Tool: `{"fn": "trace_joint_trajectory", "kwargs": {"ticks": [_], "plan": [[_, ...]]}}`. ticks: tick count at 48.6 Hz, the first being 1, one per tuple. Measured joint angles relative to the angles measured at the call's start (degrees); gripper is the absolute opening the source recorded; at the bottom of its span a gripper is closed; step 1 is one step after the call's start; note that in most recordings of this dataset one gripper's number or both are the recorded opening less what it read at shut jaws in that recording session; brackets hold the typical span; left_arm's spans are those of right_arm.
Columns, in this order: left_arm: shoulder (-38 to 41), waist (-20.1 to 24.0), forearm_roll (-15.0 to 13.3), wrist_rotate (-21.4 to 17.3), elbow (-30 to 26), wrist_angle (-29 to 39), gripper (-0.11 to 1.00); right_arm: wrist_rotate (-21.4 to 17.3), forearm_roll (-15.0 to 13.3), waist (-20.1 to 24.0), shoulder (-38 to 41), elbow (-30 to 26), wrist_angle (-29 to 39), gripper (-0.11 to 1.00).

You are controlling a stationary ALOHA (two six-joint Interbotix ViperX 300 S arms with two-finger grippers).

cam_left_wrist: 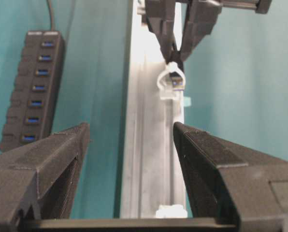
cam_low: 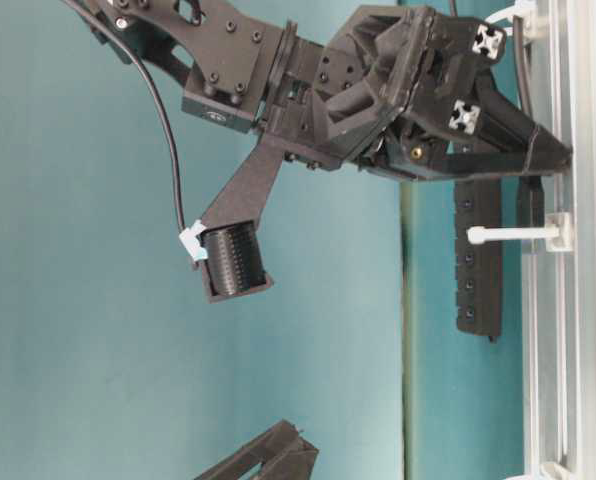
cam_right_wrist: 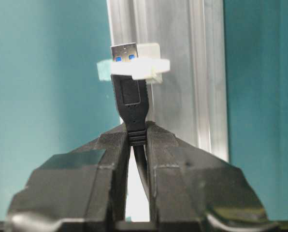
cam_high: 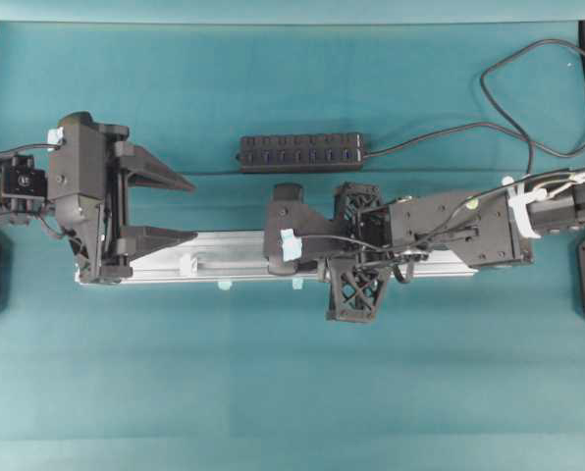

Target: Pass the USB cable through three rings with both arms.

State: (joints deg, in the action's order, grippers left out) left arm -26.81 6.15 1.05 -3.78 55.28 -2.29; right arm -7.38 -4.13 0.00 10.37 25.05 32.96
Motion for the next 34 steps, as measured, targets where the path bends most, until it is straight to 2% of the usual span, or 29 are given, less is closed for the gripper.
{"fn": "trace_joint_trajectory", "kwargs": {"ticks": [12,34], "plan": [[0.09,0.00,0.00,0.09,0.00,-0.09,0.74,0.00,1.67,-0.44,0.00,0.00,-0.53,-0.08],[1.41,0.09,-0.09,0.18,0.00,-0.26,0.74,0.00,1.85,-1.58,0.18,-0.44,-0.88,-0.08]]}}
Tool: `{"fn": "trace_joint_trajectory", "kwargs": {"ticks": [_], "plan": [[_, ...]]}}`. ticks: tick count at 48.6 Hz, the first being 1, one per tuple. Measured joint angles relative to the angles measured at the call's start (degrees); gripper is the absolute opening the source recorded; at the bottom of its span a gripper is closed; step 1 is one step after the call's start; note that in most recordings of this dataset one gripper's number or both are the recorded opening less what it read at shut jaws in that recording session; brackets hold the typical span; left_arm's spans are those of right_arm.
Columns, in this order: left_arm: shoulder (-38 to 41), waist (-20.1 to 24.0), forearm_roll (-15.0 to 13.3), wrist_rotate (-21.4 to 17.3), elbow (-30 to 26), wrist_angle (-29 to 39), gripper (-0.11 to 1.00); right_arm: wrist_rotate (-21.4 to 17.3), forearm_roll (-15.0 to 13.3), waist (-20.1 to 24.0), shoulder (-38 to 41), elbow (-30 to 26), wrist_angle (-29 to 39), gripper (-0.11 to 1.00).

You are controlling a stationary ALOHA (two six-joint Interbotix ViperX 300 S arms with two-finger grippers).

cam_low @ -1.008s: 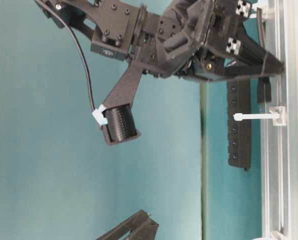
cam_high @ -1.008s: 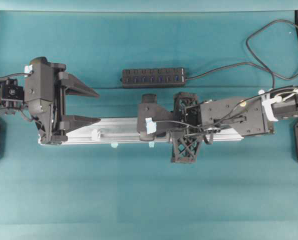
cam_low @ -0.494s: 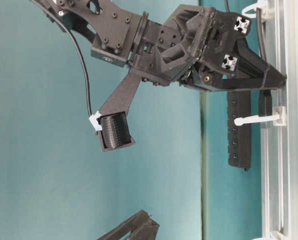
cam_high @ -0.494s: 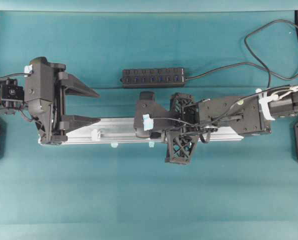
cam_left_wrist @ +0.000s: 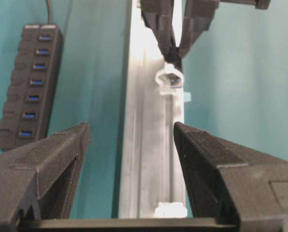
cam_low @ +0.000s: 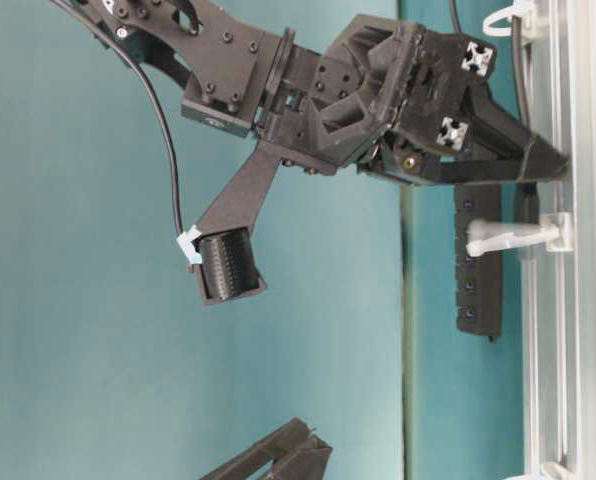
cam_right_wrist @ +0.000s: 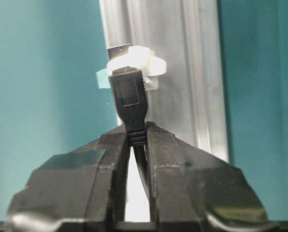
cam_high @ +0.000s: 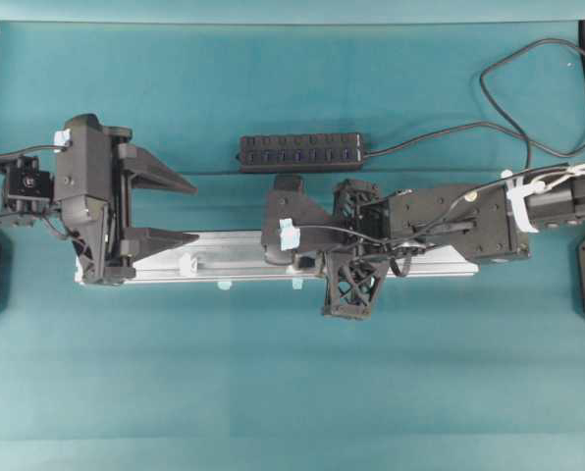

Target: Pass the USB cable through three rings with both arms.

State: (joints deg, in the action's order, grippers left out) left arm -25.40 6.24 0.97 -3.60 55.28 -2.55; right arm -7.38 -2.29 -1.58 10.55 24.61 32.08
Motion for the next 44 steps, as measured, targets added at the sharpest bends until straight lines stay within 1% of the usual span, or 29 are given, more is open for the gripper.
{"fn": "trace_joint_trajectory", "kwargs": {"ticks": [14,21,27,33,38,44], "plan": [[0.62,0.00,0.09,0.00,0.00,-0.18,0.74,0.00,0.00,-0.18,0.09,-0.53,-2.11,-0.08],[2.02,-0.09,0.00,0.18,-0.09,-1.93,0.74,0.00,0.70,-0.18,0.00,-0.44,-2.20,-0.08],[5.27,-0.18,0.00,1.14,-0.53,-4.92,0.75,0.00,1.32,0.00,0.09,-0.53,-2.37,-0.08],[10.28,-0.62,0.09,3.60,-1.32,-8.26,0.75,-0.18,1.58,0.00,0.09,-0.53,-2.46,-0.08],[14.50,-1.58,0.00,5.36,-2.55,-10.63,0.75,-0.79,1.76,0.00,0.09,-0.53,-2.55,-0.08],[19.16,-3.25,0.09,6.15,-4.22,-12.48,0.75,-1.41,1.76,0.00,0.00,-0.53,-2.90,-0.08]]}}
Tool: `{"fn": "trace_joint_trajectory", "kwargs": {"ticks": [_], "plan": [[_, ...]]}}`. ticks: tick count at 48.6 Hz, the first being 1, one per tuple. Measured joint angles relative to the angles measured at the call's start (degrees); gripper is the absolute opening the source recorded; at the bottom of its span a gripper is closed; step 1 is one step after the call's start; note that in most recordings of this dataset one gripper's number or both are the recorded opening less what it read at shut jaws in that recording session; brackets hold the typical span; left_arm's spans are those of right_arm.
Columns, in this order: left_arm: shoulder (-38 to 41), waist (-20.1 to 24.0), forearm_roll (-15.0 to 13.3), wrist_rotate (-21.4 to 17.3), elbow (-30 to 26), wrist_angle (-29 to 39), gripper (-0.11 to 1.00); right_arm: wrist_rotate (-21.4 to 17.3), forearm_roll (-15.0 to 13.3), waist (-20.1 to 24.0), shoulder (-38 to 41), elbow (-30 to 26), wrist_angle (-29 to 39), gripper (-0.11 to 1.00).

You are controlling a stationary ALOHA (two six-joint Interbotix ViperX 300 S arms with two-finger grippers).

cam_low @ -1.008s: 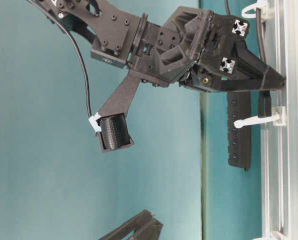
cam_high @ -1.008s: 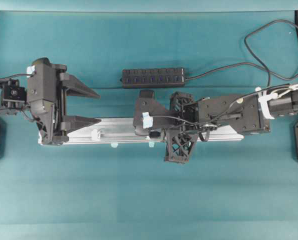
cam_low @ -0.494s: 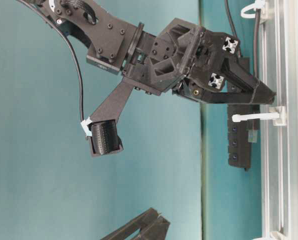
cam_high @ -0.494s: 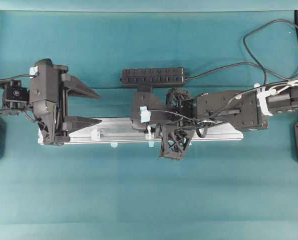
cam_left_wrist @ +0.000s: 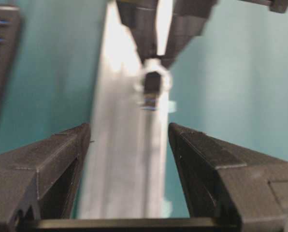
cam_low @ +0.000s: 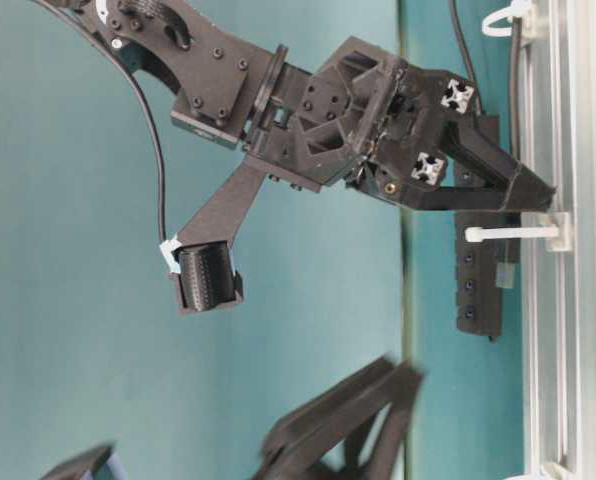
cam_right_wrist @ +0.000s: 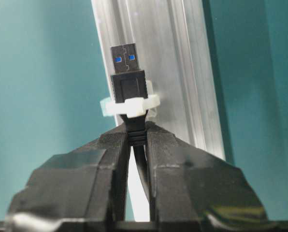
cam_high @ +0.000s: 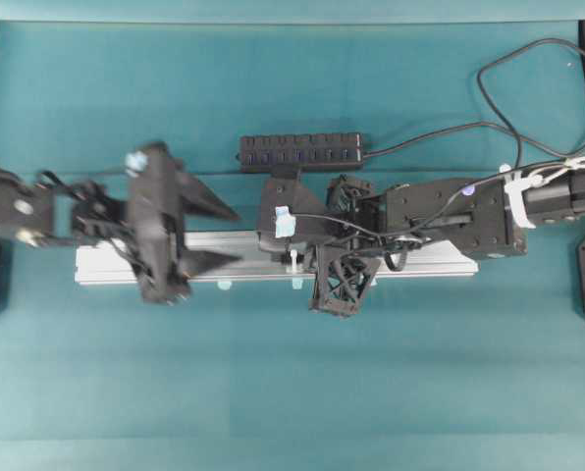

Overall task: Pass the USB cable through three rings with both arms.
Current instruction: 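Bring the left gripper to the plug past the middle ring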

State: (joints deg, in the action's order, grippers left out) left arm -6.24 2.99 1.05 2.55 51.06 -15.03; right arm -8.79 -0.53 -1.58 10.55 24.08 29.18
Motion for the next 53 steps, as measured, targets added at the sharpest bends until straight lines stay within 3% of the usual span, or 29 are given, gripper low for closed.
{"fn": "trace_joint_trajectory", "kwargs": {"ticks": [13,33,42,53], "plan": [[7.29,-1.85,0.00,0.09,-4.48,-0.70,0.75,-0.18,0.09,0.00,0.00,0.00,-0.79,-0.08],[11.25,-1.67,0.00,1.14,-8.17,-0.79,0.75,-0.18,0.00,0.09,0.09,0.00,-1.32,-0.08],[12.48,-1.67,-0.09,2.90,-8.44,-1.14,0.75,-0.26,0.09,0.09,0.00,0.00,-1.41,-0.08],[12.66,-1.67,0.00,2.90,-6.59,-6.24,0.75,-0.35,0.09,0.18,0.09,0.00,-2.29,-0.08]]}}
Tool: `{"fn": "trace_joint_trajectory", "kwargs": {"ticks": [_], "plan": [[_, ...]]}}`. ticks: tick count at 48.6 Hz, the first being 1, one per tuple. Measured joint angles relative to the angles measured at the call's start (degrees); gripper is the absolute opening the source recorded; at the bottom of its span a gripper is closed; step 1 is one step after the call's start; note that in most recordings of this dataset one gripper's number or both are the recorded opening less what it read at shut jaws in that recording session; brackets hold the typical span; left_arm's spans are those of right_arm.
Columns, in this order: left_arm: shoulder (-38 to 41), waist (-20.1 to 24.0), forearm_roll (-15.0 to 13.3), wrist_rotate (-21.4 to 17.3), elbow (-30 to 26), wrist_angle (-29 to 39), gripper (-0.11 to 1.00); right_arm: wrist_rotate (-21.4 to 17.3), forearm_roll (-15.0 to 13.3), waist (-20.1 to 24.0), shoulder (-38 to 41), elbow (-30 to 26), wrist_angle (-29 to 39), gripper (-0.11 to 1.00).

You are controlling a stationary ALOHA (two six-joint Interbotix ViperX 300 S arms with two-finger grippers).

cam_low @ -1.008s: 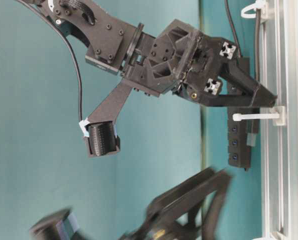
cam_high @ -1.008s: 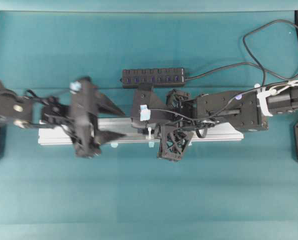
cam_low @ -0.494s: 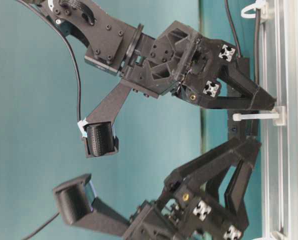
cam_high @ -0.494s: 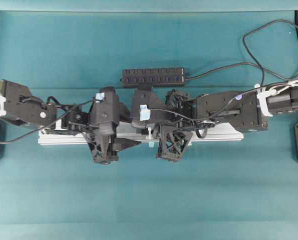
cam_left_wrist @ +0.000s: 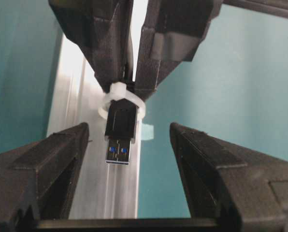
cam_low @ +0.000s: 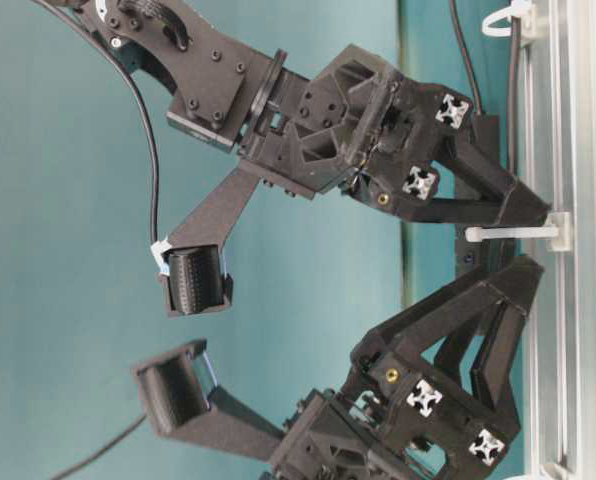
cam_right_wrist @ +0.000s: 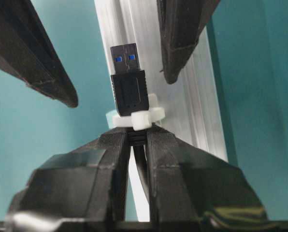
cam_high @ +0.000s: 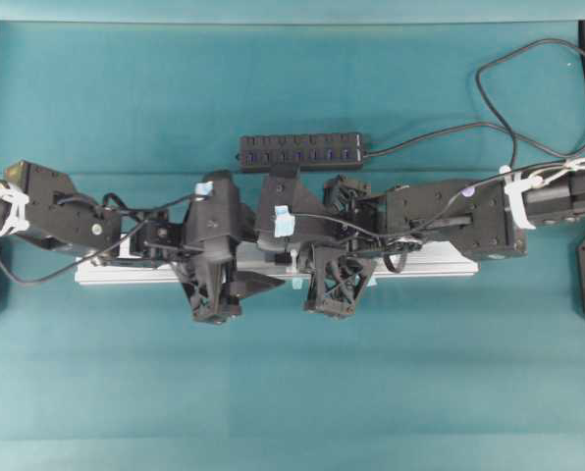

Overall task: Pass the USB cable through three rings with both arms.
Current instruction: 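Bring the left gripper to the plug past the middle ring, then grasp the plug with the left gripper and pull it leftward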

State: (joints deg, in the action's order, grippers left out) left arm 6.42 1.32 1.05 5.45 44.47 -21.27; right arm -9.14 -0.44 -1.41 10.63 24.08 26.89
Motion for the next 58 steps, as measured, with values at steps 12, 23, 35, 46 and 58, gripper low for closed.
{"fn": "trace_joint_trajectory", "kwargs": {"ticks": [12,23,35,46,58], "plan": [[0.35,0.09,-0.09,0.00,0.35,-1.41,0.74,-0.09,0.00,0.00,0.00,0.00,-0.26,-0.08],[0.97,0.09,0.00,0.00,0.44,-1.49,0.69,-0.53,0.00,0.00,-0.09,0.35,-0.35,-0.08],[1.05,0.09,0.00,0.00,0.26,-1.49,0.32,-0.53,0.00,0.09,-0.09,0.44,-0.35,-0.08],[1.05,0.26,-0.09,-0.44,0.18,-1.58,0.23,-0.44,0.00,0.18,-0.09,0.53,-0.35,-0.08],[1.14,0.26,0.00,-0.53,0.26,-1.58,0.23,-0.53,0.00,0.18,-0.26,0.97,-1.05,-0.08]]}}
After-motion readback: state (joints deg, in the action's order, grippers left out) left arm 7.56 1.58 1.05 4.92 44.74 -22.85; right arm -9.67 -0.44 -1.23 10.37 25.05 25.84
